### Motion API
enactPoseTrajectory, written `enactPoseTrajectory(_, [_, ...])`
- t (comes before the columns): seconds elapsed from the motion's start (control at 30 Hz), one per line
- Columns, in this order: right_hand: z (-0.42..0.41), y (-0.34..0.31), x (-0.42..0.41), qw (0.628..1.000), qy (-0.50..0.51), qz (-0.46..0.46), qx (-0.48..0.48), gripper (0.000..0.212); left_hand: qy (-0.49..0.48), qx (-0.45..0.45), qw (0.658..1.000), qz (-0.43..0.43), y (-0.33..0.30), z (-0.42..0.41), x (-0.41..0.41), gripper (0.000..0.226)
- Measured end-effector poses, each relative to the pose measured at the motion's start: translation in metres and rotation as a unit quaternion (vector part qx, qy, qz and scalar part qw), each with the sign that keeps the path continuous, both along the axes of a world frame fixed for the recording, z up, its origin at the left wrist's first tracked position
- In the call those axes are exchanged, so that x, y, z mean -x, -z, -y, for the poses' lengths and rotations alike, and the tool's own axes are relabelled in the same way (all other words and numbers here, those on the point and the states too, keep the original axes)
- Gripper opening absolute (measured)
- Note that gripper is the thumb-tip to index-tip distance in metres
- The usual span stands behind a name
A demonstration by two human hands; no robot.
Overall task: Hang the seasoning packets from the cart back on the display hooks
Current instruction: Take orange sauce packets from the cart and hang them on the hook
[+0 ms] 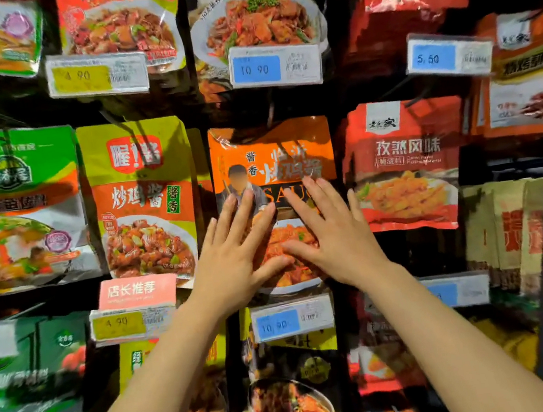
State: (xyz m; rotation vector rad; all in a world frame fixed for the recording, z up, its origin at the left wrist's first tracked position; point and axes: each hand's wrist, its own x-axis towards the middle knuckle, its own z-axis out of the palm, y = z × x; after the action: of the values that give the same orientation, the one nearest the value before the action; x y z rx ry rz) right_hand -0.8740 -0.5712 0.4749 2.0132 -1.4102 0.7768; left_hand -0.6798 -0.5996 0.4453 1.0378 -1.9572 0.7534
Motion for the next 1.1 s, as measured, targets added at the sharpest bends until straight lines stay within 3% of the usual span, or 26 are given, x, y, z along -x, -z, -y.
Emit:
enactPoseTrajectory(0.2, [-0.005, 0.005, -0.003, 0.998, -0.038, 0.040, 0.002, 0.073, 0.015, 0.002, 1.000, 0.000, 0.005, 0.000, 0.003, 0.072])
enactPoseTrajectory(0.37, [-0.031, 0.025, -0.004, 0.989, -0.103, 0.104, 0.003, 0.062, 0.085, -0.060, 0.993, -0.049, 0.013, -0.038, -0.014, 0.055])
enactPoseTrajectory(0.5, [-0.062, 0.047, -0.024, 0.977, -0.134, 0.164, 0.036, 0.053, 0.070, -0.064, 0.993, -0.064, 0.022, -0.083, -0.033, 0.040])
enactPoseTrajectory(0.6, [-0.085, 0.066, -0.053, 0.975, -0.150, 0.157, 0.039, 0.047, 0.048, -0.064, 0.995, -0.059, 0.039, -0.117, -0.061, 0.031])
enactPoseTrajectory(0.67, [-0.100, 0.077, -0.082, 0.970, -0.183, 0.159, 0.022, 0.042, 0.028, -0.081, 0.994, -0.074, 0.058, -0.142, -0.091, 0.030])
enactPoseTrajectory(0.77, [-0.126, 0.098, -0.144, 0.954, -0.241, 0.161, -0.077, 0.038, -0.013, -0.132, 0.984, -0.123, 0.101, -0.186, -0.154, 0.034])
enactPoseTrajectory(0.93, [-0.171, 0.147, -0.282, 0.911, -0.301, 0.113, -0.257, 0.035, -0.142, -0.247, 0.927, -0.245, 0.195, -0.285, -0.282, 0.039])
enactPoseTrajectory(1.0, [-0.190, 0.175, -0.347, 0.866, -0.339, 0.074, -0.359, 0.038, -0.216, -0.276, 0.893, -0.281, 0.237, -0.330, -0.334, 0.039])
enactPoseTrajectory(1.1, [-0.224, 0.226, -0.441, 0.804, -0.404, -0.040, -0.435, 0.058, -0.313, -0.300, 0.825, -0.362, 0.293, -0.401, -0.399, 0.038])
